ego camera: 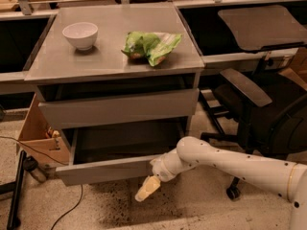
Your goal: Close middle drawer
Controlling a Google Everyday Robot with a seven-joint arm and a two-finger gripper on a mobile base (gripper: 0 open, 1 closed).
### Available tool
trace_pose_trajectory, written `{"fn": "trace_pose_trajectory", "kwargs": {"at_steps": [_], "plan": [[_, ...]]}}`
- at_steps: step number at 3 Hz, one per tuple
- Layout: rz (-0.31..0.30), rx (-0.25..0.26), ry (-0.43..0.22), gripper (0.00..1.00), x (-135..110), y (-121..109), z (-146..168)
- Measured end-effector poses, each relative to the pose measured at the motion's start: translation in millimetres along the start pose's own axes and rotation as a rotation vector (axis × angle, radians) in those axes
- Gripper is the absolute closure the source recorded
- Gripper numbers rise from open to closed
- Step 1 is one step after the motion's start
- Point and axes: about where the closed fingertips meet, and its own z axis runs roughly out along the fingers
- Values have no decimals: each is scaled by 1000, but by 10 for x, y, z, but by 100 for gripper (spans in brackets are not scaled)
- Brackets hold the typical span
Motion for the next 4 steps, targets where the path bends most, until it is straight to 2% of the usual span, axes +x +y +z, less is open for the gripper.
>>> {"fn": "trace_pose_trajectory", "kwargs": {"at_steps": [1, 2, 4], "plan": [[-8, -7, -4, 0, -183, -94, 77], [-11, 4, -3, 0, -418, -271, 187], [-29, 35, -16, 0, -727, -455, 316]]}}
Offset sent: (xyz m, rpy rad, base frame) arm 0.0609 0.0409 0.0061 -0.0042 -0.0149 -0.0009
